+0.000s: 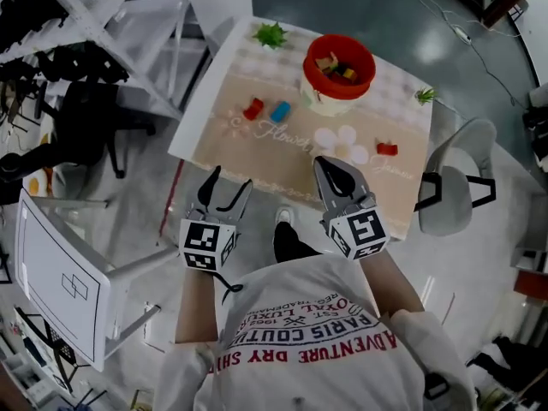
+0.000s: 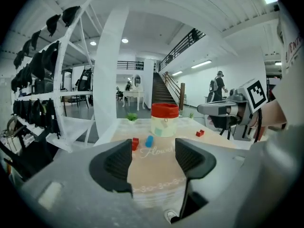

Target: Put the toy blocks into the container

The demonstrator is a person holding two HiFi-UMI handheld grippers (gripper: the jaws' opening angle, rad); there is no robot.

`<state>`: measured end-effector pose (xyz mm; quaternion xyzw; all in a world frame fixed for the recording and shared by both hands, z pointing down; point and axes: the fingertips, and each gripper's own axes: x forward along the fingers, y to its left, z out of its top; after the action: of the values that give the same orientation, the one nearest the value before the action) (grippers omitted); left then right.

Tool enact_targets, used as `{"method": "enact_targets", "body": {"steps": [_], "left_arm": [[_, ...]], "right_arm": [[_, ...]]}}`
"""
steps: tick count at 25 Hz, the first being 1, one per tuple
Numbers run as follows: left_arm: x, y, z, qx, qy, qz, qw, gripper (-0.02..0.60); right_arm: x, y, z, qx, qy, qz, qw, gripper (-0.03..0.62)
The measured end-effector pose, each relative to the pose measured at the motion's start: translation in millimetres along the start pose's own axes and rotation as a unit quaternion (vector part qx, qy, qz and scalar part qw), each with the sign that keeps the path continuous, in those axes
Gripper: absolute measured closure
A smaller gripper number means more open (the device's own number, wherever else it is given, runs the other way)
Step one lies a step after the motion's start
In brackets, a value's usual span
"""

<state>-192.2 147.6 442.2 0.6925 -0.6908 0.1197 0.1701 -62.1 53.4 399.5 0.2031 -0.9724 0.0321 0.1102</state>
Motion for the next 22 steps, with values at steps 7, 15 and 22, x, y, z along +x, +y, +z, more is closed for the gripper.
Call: {"method": "enact_targets", "body": {"steps": [7, 15, 22], "left_arm": [[99.8, 31.4, -25.4, 0.026, 0.087, -0.025, 0.9956, 0.298], [189.5, 66.7, -54.4, 0.035, 0.159, -0.034, 0.9861, 0.279], [227.8, 90.4, -77.3, 0.036, 0.193, -0.039, 0.9797, 0.281]], "right_arm": [[45.3, -63.7, -35.2, 0.028, 0.044, -0.034, 0.998, 0.592], [81.2, -110.2, -73.2, 0.06, 0.083, -0.05, 0.994, 0.592], [98.5, -117.6, -90.1, 0.073, 0.105, -0.041, 0.991, 0.592]]}}
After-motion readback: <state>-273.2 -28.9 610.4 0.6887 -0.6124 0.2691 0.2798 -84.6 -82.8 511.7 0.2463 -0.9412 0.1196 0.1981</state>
